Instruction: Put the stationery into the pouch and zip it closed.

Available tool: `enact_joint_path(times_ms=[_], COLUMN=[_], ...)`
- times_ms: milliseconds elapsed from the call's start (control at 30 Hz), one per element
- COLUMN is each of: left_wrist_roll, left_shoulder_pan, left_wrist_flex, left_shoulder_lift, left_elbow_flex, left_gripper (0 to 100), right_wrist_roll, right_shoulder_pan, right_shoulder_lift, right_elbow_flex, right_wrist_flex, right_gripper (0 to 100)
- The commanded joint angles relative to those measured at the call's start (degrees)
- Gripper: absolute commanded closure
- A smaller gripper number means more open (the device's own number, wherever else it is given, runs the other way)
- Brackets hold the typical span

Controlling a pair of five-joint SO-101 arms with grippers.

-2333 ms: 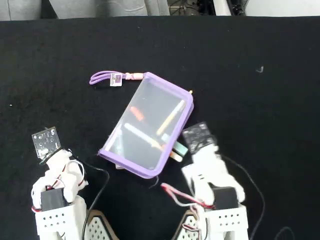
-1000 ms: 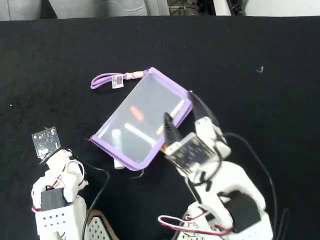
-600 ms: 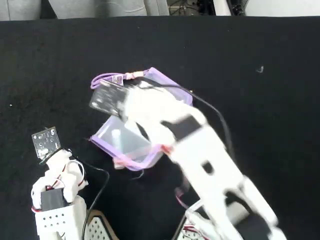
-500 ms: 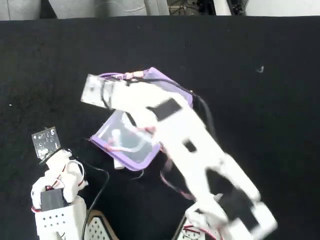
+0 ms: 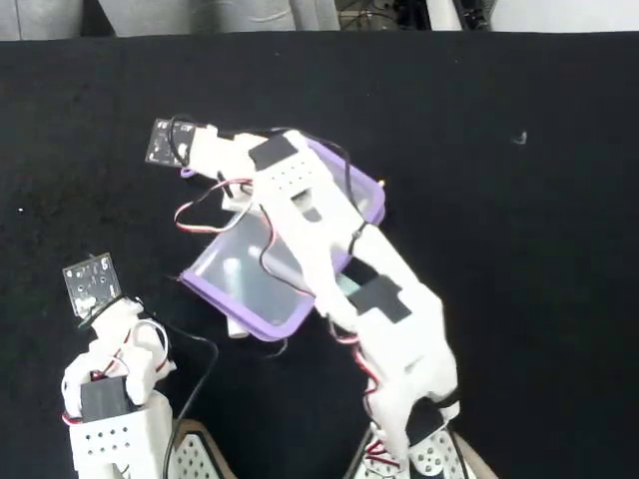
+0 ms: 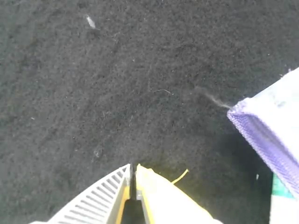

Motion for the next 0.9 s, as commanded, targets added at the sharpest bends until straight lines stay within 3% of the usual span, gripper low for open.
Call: enact_joint_path(times_ms=[0, 867], left_wrist_roll=[-0.1, -0.1], left_shoulder_pan=[-0.2, 0.0], left_wrist_flex=[-0.7, -0.7], left_shoulder_lift=[-0.2, -0.2], left_elbow_flex=[1.3, 1.3], left_gripper=[97, 97], right_wrist_roll=[0.4, 0.7], right_shoulder_pan=[0.8, -1.9], right_shoulder_lift=[2.6, 25.5], right_elbow_flex=[-8.0, -35.9], right_wrist_flex=[0.4, -1.1], right_gripper=[75.8, 75.9])
